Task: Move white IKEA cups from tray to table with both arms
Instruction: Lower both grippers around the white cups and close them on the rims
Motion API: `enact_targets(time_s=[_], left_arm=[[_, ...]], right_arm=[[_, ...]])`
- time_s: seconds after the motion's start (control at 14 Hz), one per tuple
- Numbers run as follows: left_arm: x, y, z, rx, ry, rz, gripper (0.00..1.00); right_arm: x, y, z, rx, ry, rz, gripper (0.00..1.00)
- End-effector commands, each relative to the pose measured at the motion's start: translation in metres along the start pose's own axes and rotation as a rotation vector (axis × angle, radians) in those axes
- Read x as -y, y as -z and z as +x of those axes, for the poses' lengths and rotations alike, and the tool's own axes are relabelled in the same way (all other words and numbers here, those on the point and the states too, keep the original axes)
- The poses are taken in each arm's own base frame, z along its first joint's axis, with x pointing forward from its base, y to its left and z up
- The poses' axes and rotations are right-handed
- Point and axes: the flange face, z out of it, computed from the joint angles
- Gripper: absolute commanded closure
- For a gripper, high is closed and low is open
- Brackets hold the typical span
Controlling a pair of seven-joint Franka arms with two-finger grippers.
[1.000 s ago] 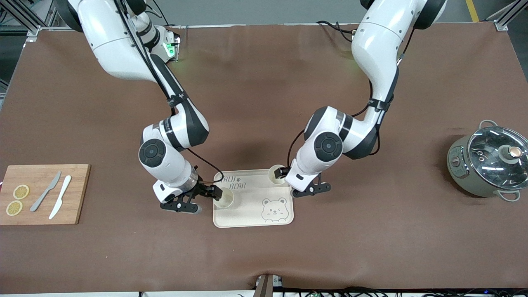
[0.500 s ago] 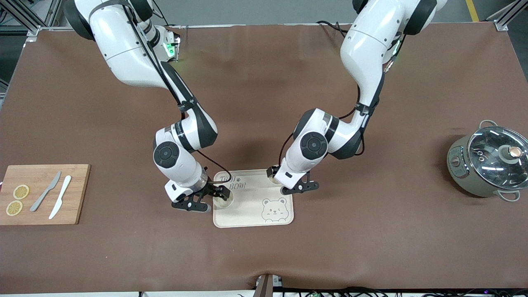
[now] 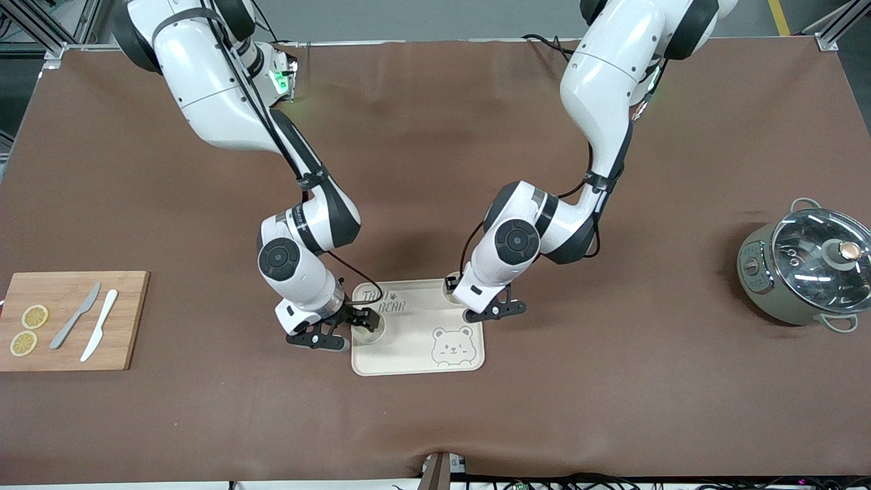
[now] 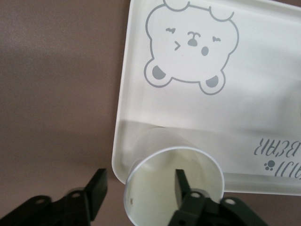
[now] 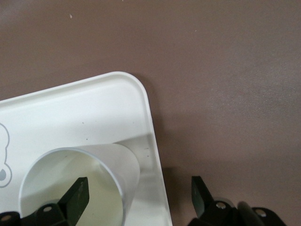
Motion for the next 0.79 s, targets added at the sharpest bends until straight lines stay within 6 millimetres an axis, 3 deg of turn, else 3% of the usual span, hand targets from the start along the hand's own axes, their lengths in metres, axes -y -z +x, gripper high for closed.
enact_targets(time_s=[0.0,0.07,0.21,0.29,0.5,0.71], left_arm=[[-0.004,0.004,0.000,-0.011,0.004,-0.011,0.89],[-0.005,0.004,-0.001,-0.011,0.006,-0.011,1.00],[-0.005,0.005,0.001,-0.017,0.012,-0.016,1.00],[-0.005,0.007,0.001,-0.018,0.014,-0.019,1.00],[-0.005,0.014,0.004,-0.024,0.018,-0.025,1.00],[0.013,0.045,0.024,-0.035,0.020,-0.025,1.00]], right_arm=[[0.005,0.002,0.004,-0.020,0.000,-0.005,0.58],[0.007,0.002,0.003,-0.017,-0.002,-0.004,0.72],[0.006,0.003,0.003,-0.018,-0.003,-0.005,0.93],[0.007,0.003,0.003,-0.017,-0.002,-0.004,0.97],[0.007,0.002,0.003,-0.017,-0.001,-0.005,1.00],[0.007,0.002,0.003,-0.017,0.001,-0.005,1.00]])
